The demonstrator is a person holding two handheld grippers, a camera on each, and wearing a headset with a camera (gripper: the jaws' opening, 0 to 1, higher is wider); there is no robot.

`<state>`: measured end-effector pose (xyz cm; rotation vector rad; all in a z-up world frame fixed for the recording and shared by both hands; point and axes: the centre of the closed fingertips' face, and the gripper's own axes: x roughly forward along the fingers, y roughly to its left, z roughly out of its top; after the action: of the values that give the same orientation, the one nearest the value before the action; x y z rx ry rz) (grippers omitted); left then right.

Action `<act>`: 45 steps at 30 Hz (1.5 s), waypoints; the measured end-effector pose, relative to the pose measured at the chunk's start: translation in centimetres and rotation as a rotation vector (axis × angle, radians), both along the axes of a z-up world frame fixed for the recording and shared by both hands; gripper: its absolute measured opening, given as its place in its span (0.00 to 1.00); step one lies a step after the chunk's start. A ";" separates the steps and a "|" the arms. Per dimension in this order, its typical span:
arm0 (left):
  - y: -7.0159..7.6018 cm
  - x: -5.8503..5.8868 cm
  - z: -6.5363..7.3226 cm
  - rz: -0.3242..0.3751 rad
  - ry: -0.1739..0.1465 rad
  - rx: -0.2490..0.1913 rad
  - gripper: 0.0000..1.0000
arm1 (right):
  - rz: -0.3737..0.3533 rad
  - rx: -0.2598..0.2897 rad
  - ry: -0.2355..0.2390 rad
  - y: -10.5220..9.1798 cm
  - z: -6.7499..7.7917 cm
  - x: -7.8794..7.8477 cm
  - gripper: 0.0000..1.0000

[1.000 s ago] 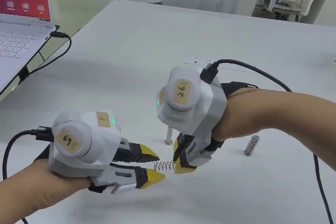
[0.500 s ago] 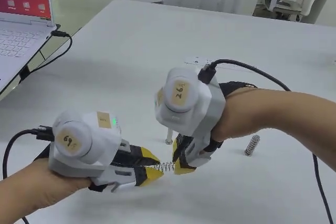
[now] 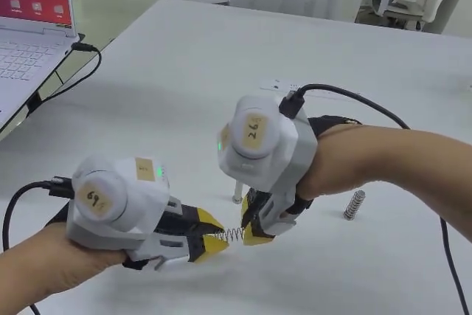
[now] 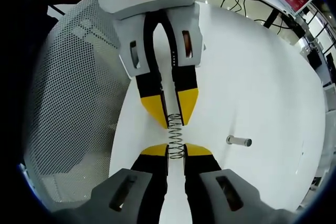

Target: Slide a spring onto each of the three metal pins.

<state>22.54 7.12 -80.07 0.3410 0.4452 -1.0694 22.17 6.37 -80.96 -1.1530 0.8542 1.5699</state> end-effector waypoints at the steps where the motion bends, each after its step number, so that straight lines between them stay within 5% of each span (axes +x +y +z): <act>1: 0.0 0.0 0.0 0.000 -0.001 0.001 0.02 | 0.000 0.001 -0.001 0.0 0.0 0.0 0.09; 24: -0.3 0.0 1.0 -0.003 -0.020 -0.027 0.02 | -0.035 -0.005 0.012 -1.0 -1.2 0.3 0.09; 45: -0.1 0.1 0.2 0.005 -0.004 -0.004 0.02 | -0.023 0.061 0.001 0.7 1.1 -0.2 0.09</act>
<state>22.66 7.04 -79.87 0.3386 0.4401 -1.0644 21.98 7.03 -79.88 -1.0952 0.8123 1.5674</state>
